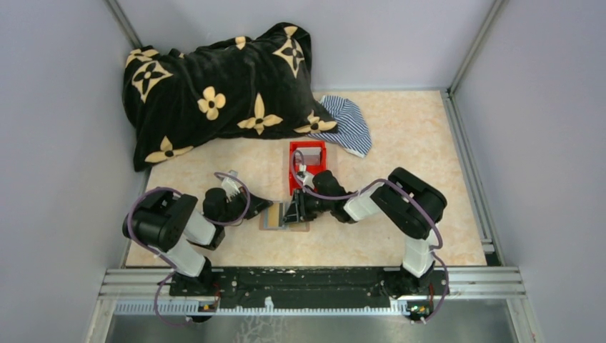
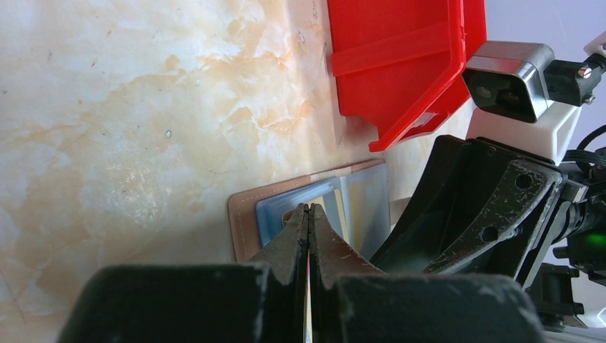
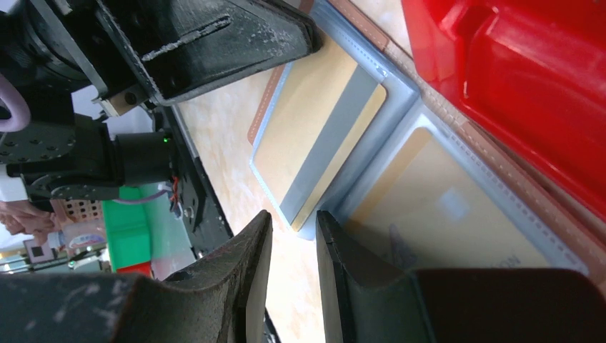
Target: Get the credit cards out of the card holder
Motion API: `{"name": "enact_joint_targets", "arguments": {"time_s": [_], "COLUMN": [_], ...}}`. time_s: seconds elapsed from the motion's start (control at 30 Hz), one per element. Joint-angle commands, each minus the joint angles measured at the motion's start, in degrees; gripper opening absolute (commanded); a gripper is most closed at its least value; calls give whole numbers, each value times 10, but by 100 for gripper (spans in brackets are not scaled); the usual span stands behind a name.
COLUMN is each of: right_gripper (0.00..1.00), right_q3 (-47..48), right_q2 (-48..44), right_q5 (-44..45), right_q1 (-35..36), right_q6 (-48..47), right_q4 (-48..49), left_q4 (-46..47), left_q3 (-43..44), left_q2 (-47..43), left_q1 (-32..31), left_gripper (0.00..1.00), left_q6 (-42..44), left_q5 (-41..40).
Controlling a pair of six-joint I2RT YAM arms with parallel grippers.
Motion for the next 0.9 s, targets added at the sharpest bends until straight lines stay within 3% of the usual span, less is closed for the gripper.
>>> {"name": "enact_joint_targets", "arguments": {"time_s": [0.0, 0.4, 0.67, 0.87], "right_gripper": [30, 30, 30, 31], "right_q3": [9, 8, 4, 12], "right_q2": [14, 37, 68, 66], "right_q5": [-19, -31, -43, -10], "right_q1": [8, 7, 7, 6], "right_q6": [31, 59, 124, 128], "right_q4": [74, 107, 203, 189], "left_q4": [-100, -109, -115, -100], "left_q3": [-23, -27, -28, -40], "left_q2": [16, 3, -6, -3], "left_q1": [2, 2, 1, -3], "left_gripper": [0, 0, 0, 0], "left_q6": [29, 31, 33, 25], "left_q5": [-15, -17, -19, -20]}}
